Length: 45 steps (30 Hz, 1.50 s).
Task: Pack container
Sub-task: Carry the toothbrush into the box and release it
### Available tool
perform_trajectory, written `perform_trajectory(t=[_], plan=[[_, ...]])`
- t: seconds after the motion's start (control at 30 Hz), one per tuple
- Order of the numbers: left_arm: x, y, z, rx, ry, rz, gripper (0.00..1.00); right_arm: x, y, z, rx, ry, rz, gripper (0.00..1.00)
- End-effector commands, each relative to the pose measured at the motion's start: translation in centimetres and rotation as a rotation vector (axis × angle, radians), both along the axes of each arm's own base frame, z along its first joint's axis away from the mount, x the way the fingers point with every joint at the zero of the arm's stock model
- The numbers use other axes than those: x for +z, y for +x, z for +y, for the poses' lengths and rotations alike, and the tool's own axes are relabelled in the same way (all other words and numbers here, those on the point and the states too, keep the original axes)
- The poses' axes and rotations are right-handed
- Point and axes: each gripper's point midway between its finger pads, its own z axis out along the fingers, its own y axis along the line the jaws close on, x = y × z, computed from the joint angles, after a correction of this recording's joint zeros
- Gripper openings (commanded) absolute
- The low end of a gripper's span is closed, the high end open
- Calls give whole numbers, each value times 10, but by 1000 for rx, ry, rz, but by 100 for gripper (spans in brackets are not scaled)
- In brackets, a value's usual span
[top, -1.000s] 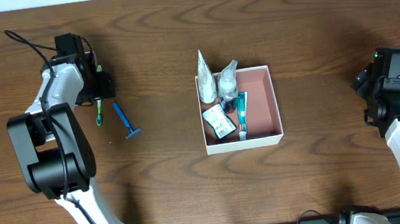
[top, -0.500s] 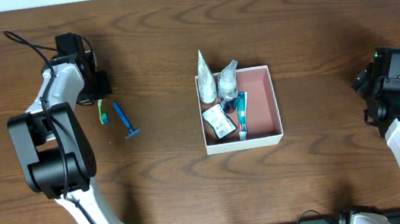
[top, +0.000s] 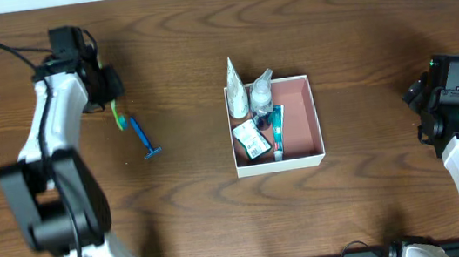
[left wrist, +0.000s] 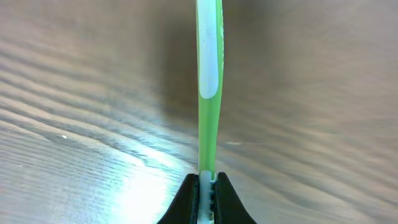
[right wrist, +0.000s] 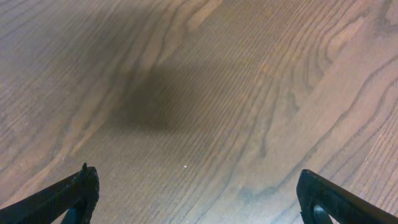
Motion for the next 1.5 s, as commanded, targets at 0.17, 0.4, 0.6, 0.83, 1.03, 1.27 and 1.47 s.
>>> perform_trajectory(t=[0.17,0.4,0.6,0.83,1.03,1.27,1.47], plan=[[155,-23,-100,-236,-200,-337,6,3,-1,-4,-14,-15,1,99],[222,-91,-213,-549,-281,-459,6,3,-1,-4,-13,-15,1,99],[219,-132,-289,-661,-249,-443,5,3,-1,-4,-14,-15,1,99],[177,-146,-335,-537,-112,-385,6,3,-1,-4,-13,-15,1,99],[116,-147,-365,-441,-78,-261,6,3,-1,-4,-13,-15,1,99],[50,-140,-376,-338,-50,-136,6,3,-1,-4,-14,-15,1,99],[26,-138,-380,-299,-39,-97,6,3,-1,-4,-14,-15,1,99]])
